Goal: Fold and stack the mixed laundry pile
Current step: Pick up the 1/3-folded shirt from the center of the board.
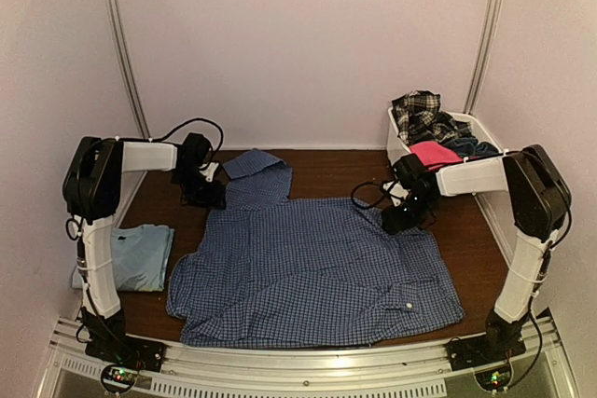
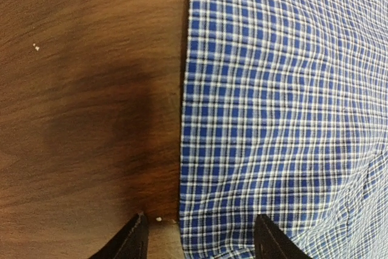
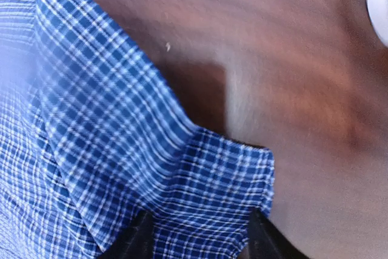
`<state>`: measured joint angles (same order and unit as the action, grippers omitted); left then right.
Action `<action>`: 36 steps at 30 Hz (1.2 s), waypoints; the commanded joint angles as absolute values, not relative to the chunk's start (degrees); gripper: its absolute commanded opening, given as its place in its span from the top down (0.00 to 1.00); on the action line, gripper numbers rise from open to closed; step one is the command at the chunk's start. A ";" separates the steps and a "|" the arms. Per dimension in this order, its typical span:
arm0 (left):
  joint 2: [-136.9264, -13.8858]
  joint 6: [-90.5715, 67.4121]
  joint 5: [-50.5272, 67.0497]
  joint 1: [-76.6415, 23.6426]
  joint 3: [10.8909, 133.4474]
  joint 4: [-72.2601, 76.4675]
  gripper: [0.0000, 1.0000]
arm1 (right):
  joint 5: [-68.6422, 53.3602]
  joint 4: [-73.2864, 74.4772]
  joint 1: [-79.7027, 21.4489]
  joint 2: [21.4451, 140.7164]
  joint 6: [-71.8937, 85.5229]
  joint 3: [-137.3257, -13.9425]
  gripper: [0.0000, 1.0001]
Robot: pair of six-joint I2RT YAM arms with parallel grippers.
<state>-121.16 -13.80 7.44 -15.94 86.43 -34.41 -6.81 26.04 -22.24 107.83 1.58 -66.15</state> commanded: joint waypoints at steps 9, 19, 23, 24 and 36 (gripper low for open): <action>-121.04 -14.22 14.51 -15.03 86.48 -32.51 0.38 | -11.69 32.14 -22.43 112.29 4.25 -66.50 0.39; -124.90 -17.01 18.43 -15.03 89.42 -29.59 0.49 | -11.85 31.74 -22.32 108.49 3.77 -67.97 0.99; -124.97 -16.92 18.07 -15.03 91.02 -28.84 0.85 | -8.38 31.82 -22.35 103.50 4.28 -69.08 1.00; -124.60 -16.55 18.08 -15.03 91.25 -28.71 0.96 | -7.97 31.88 -22.25 102.44 4.30 -69.35 1.00; -109.93 -12.42 19.14 -15.03 82.56 -21.43 1.00 | -4.96 31.05 -20.88 93.21 5.44 -66.14 1.00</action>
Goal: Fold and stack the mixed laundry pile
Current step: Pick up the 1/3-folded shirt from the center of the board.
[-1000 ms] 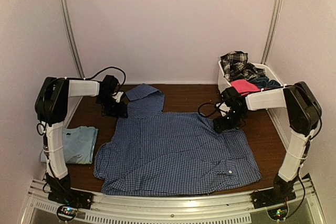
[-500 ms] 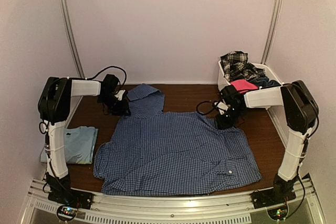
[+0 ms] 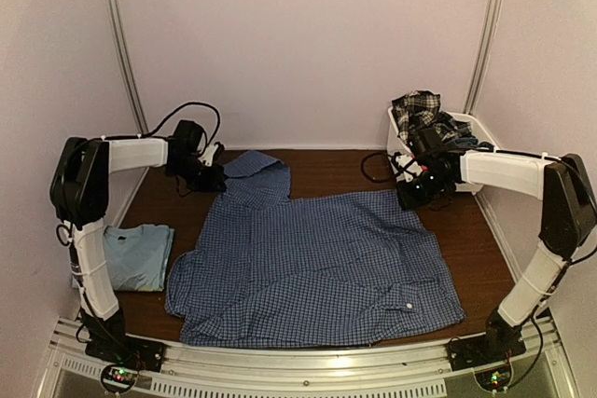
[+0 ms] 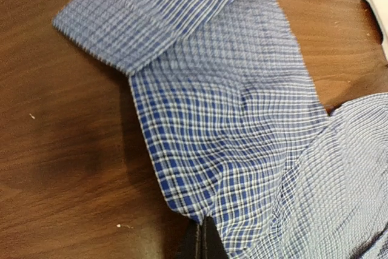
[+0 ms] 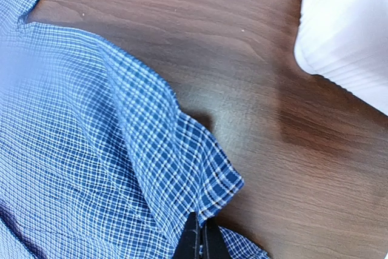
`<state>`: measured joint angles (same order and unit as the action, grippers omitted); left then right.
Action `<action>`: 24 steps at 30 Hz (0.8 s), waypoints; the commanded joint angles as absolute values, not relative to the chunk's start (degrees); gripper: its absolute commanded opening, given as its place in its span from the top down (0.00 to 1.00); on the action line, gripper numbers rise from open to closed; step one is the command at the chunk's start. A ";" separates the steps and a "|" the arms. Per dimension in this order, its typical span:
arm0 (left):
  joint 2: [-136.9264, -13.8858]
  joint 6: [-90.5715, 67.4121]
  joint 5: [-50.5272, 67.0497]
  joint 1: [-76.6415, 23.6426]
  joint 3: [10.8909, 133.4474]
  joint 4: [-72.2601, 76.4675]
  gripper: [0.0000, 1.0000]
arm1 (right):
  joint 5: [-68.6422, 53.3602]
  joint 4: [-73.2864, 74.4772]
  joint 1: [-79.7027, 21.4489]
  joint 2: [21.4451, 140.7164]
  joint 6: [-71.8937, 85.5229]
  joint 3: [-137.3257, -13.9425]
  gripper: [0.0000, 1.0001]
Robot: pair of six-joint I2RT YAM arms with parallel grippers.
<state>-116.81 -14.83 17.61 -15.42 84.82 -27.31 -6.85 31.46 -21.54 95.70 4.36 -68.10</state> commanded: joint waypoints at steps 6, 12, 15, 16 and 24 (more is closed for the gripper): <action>-105.96 -8.65 20.21 -15.03 79.08 -22.51 1.00 | -5.84 31.49 -20.51 91.35 5.47 -65.97 1.00; -101.03 -3.87 22.05 -15.03 73.29 -22.14 1.00 | -5.35 31.77 -19.39 88.49 5.14 -63.29 1.00; -97.14 -2.47 21.58 -15.03 68.77 -20.61 1.00 | -5.61 31.02 -18.80 86.53 5.62 -61.01 1.00; -95.70 -1.59 21.57 -15.03 67.59 -20.48 1.00 | -6.14 30.65 -18.65 85.98 5.50 -60.27 1.00; -89.50 7.87 23.27 -17.34 59.68 -24.58 1.00 | -10.34 32.43 -17.84 85.43 2.75 -57.46 1.00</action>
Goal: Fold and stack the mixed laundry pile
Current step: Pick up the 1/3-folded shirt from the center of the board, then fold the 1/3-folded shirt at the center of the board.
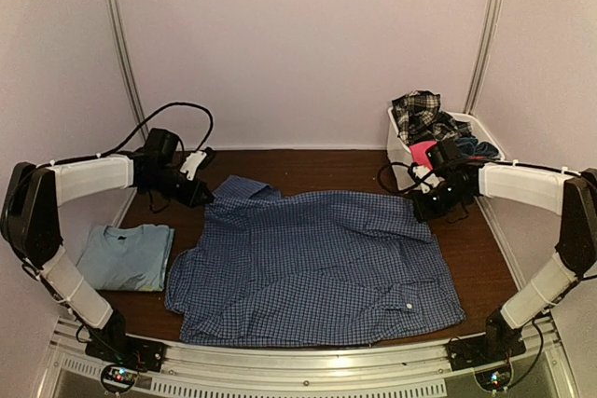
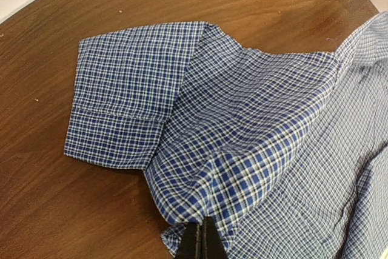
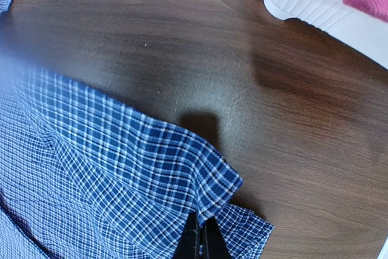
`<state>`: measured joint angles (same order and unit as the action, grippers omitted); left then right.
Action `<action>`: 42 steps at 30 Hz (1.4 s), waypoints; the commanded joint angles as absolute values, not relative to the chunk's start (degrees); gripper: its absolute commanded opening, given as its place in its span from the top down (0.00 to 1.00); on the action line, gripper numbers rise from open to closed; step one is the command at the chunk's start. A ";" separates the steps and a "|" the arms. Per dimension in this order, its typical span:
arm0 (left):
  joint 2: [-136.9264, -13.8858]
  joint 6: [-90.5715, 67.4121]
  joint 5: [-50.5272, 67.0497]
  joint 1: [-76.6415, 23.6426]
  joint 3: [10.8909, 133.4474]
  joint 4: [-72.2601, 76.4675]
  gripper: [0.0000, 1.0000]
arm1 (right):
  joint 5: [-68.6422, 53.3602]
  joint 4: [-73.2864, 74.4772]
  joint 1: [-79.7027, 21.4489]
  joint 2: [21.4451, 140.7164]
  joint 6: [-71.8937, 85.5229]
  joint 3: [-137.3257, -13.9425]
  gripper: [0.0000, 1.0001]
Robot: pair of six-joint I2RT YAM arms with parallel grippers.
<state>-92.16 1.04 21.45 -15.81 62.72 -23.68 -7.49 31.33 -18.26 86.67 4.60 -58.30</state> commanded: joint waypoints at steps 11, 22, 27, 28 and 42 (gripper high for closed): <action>-87.97 -0.90 26.51 -14.10 57.55 -26.18 0.48 | -9.80 40.00 -17.84 79.73 -1.95 -58.06 0.09; -107.66 -16.79 22.59 -12.83 75.23 -26.82 0.47 | -17.91 43.74 -17.78 94.45 -11.32 -71.74 0.23; -111.22 -17.75 22.16 -12.83 79.92 -27.52 0.47 | -17.88 46.04 -16.57 101.90 -10.36 -75.97 0.25; -111.41 -17.63 22.22 -12.83 80.19 -27.58 0.47 | -17.98 45.80 -16.24 102.29 -10.37 -75.70 0.24; -116.01 -16.14 21.03 -12.83 82.85 -30.53 0.46 | -26.65 44.70 -9.87 111.21 -11.34 -75.54 0.27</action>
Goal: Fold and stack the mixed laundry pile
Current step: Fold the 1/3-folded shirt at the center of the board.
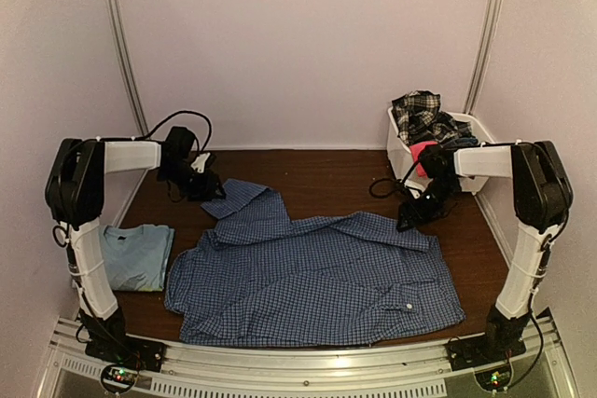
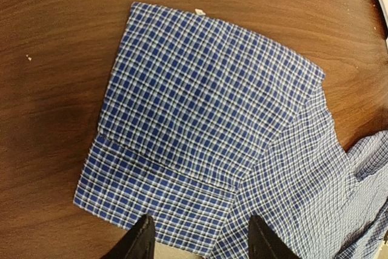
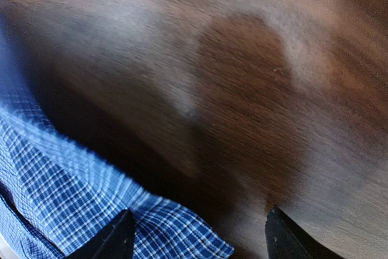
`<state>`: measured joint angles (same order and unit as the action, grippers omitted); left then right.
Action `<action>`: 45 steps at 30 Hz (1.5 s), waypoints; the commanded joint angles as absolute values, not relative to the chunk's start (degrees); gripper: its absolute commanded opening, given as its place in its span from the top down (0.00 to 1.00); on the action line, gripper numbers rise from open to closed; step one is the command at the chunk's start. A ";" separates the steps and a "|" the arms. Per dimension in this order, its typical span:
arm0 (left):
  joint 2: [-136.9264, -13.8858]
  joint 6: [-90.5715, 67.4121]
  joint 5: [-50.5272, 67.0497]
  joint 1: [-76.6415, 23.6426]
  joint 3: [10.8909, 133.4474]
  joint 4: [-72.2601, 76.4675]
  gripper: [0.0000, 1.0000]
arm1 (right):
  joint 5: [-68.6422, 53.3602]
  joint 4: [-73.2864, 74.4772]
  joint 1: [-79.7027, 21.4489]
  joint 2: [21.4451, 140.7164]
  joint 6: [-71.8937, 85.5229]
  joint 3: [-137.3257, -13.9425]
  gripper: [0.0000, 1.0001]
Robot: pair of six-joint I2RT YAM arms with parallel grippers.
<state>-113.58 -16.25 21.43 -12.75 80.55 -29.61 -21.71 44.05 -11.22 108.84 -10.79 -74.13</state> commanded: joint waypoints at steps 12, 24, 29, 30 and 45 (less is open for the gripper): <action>-118.63 -17.79 18.84 -12.83 85.66 -30.47 0.44 | -33.85 45.78 -9.92 108.58 -11.23 -77.21 0.99; -120.47 -12.20 5.46 -13.61 90.68 -36.10 0.34 | -25.86 46.59 -12.11 102.54 -10.45 -80.72 1.00; -124.43 -8.93 0.88 -16.01 93.88 -41.17 0.33 | -21.17 46.89 -14.25 102.73 -11.16 -81.60 1.00; -125.16 -8.73 -0.76 -16.42 94.22 -41.82 0.33 | -20.08 46.92 -14.66 102.79 -11.24 -81.71 1.00; -117.53 -16.47 10.47 -15.12 100.10 -43.11 1.00 | -6.62 42.35 -16.41 99.79 -9.88 -81.50 1.00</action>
<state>-124.57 -12.99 6.44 -16.69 94.54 -42.81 -12.23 44.97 -16.25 102.37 -10.17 -80.34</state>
